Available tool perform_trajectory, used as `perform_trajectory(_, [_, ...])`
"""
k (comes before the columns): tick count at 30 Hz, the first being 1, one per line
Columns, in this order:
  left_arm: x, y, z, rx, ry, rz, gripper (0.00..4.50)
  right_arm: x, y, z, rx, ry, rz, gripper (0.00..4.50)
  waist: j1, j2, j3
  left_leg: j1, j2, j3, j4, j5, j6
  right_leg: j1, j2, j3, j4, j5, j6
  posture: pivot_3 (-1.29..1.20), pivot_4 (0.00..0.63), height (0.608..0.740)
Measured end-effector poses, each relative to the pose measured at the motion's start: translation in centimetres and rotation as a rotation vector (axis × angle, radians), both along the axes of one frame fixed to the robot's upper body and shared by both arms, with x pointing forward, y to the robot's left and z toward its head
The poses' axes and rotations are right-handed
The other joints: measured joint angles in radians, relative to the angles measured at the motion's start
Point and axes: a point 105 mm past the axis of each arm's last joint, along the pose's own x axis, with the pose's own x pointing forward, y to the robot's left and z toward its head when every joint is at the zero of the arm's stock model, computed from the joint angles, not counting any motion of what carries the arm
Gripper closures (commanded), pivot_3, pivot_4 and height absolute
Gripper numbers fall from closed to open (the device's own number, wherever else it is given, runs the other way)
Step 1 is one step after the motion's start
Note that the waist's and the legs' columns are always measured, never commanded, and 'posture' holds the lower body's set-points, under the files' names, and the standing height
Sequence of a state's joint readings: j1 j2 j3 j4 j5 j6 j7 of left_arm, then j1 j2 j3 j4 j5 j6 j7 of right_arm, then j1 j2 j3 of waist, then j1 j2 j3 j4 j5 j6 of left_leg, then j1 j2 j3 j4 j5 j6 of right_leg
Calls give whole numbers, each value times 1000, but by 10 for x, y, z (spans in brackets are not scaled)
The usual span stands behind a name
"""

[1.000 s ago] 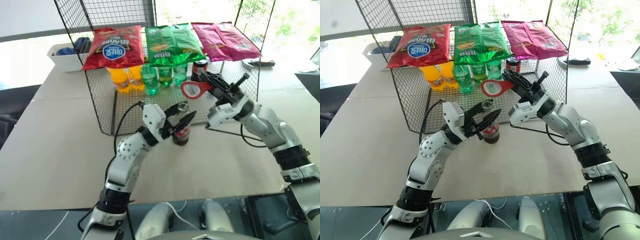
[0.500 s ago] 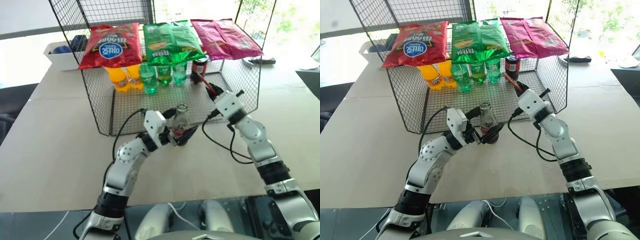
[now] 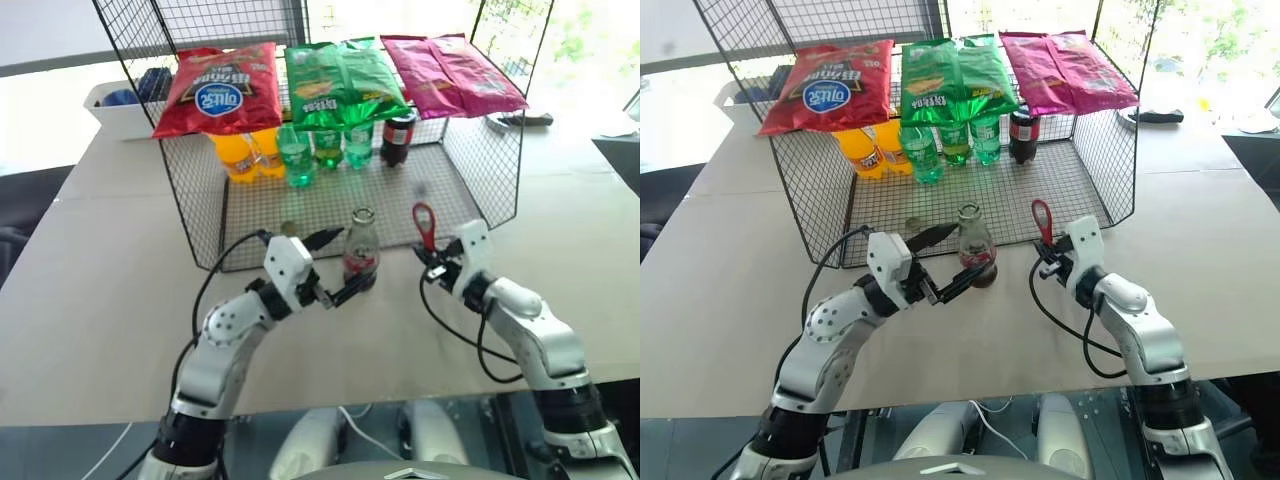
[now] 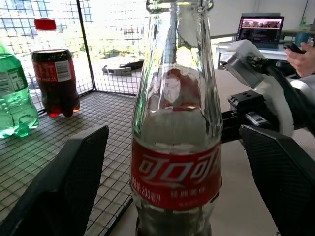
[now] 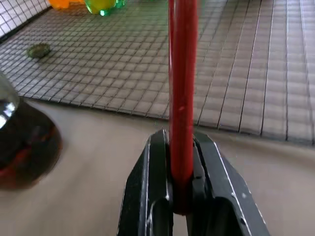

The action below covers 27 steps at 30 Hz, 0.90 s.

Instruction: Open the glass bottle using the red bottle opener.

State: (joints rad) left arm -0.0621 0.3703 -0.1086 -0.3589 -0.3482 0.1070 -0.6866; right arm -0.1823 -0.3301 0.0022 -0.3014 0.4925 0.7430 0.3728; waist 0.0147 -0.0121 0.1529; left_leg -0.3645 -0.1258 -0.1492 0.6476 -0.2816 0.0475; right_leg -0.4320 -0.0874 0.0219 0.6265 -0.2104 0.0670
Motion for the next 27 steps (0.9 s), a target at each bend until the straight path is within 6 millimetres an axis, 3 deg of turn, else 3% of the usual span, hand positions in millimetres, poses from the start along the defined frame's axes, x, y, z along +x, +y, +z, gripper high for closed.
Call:
perform_trajectory(3, [-4, 3, 0, -3, 10, 16, 0, -7, -1, 4, 27, 54, 15, 3123, 0, 0, 0, 0, 0, 0, 0, 0, 0, 1, 0, 0, 0, 0, 0, 0, 150, 734])
perform_trajectory(8, [-10, 19, -10, 15, 40, 114, 0, -20, -14, -1, -42, 97, 36, 794, 0, 0, 0, 0, 0, 1, 1, 0, 0, 0, 0, -1, 0, 0, 1, 0, 150, 734])
perform_trajectory(9, [-9, 28, -11, 31, 33, 188, 0, -24, -22, -2, -88, 94, 45, 103, 1, 0, 0, 0, 0, 1, 1, 0, 1, 0, 0, -1, 0, 0, 1, 0, 150, 734])
perform_trajectory(15, [-9, 62, -7, 31, 1, 471, 0, -38, -46, -3, -220, 37, 101, 103, 6, -1, 0, 0, 0, 2, 1, -1, 1, 1, -2, -1, 0, 0, 1, 0, 150, 734])
perform_trajectory(19, [-19, 92, -7, -32, 65, 620, 0, -44, -56, 4, -201, -73, 133, 103, 4, -1, 0, 1, 2, 2, 2, -1, 1, 2, -2, 0, -1, 0, 1, 0, 150, 734])
perform_trajectory(23, [-44, 119, -30, -31, 203, 690, 0, -53, -74, -3, -235, -142, 190, 103, 3, -2, 0, 1, 2, 4, 2, -1, 1, 2, -1, 0, -1, 0, 1, 0, 150, 734])
perform_trajectory(27, [-65, 124, -50, -5, 301, 660, 0, -56, -84, -5, -216, -186, 214, 103, 4, -2, 0, 2, 2, 4, 3, -3, -1, 4, -2, 0, -1, 0, 2, 0, 150, 734])
